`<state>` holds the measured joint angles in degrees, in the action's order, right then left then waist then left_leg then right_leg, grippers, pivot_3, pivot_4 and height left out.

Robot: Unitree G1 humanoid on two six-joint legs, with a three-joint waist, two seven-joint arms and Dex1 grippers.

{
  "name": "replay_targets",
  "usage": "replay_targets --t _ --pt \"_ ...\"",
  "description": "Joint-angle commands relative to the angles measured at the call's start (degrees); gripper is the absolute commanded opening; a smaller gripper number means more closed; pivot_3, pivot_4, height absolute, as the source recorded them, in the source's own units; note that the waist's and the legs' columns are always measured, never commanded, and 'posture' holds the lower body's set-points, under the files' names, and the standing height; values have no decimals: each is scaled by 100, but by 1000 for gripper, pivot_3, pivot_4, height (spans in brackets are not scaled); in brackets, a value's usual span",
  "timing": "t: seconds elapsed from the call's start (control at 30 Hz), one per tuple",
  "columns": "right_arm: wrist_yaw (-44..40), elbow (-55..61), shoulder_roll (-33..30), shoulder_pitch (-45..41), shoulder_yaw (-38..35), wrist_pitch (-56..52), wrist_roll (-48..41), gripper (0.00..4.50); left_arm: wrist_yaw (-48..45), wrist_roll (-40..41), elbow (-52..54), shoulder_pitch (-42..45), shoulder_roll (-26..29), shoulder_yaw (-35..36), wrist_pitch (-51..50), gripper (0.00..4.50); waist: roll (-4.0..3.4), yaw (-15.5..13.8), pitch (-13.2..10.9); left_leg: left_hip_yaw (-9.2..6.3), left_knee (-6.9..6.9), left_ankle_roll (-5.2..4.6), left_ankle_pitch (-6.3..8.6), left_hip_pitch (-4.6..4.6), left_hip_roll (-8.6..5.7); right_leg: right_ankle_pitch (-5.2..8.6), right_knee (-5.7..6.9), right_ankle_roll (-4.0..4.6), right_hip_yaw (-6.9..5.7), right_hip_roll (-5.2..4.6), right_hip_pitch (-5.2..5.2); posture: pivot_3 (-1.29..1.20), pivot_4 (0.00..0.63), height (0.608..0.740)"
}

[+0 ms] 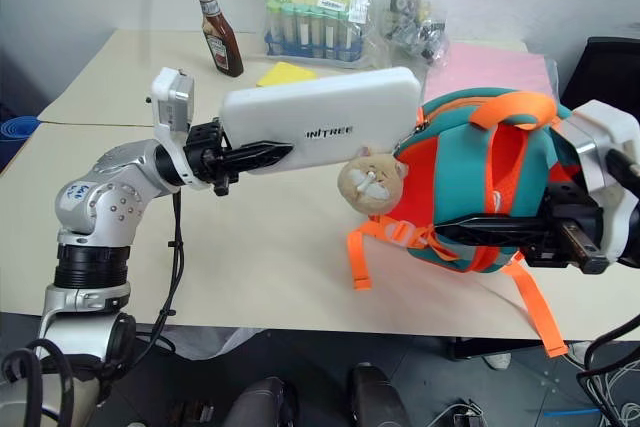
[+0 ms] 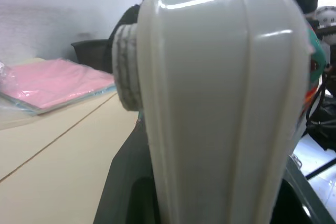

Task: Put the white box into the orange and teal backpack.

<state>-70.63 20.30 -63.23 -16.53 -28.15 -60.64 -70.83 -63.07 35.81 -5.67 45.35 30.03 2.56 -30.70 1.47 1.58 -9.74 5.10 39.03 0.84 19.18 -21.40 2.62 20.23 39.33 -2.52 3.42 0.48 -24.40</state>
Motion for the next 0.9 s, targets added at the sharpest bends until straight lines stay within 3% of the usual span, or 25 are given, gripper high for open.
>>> replay_targets --t 0.03,0.2,0.33,0.9 --pt "-57 185 -96 126 -346 95 -77 26 -384 -567 -346 249 153 -243 747 1292 0 -1 0 0 2 0 0 0 0 0 0 0 0 0 0 0 150 740" --pt "-48 240 -119 315 -458 128 -64 26 -1271 -1030 -1072 707 324 -627 1331 1292 1 -1 -1 0 1 -5 2 -1 0 0 -2 0 -1 1 1 0 150 740" --pt "27 277 -66 312 -333 232 14 26 -1695 -1257 -1601 1182 147 -853 1582 1292 1 -1 -1 1 3 -10 5 -2 -1 0 -3 0 0 1 2 0 150 740" --pt "356 594 220 199 371 668 301 26 -1209 -2546 -3554 2571 -2236 -1637 2650 1292 7 3 -4 2 6 -18 9 -11 -3 0 -5 -1 3 4 -4 0 150 740"
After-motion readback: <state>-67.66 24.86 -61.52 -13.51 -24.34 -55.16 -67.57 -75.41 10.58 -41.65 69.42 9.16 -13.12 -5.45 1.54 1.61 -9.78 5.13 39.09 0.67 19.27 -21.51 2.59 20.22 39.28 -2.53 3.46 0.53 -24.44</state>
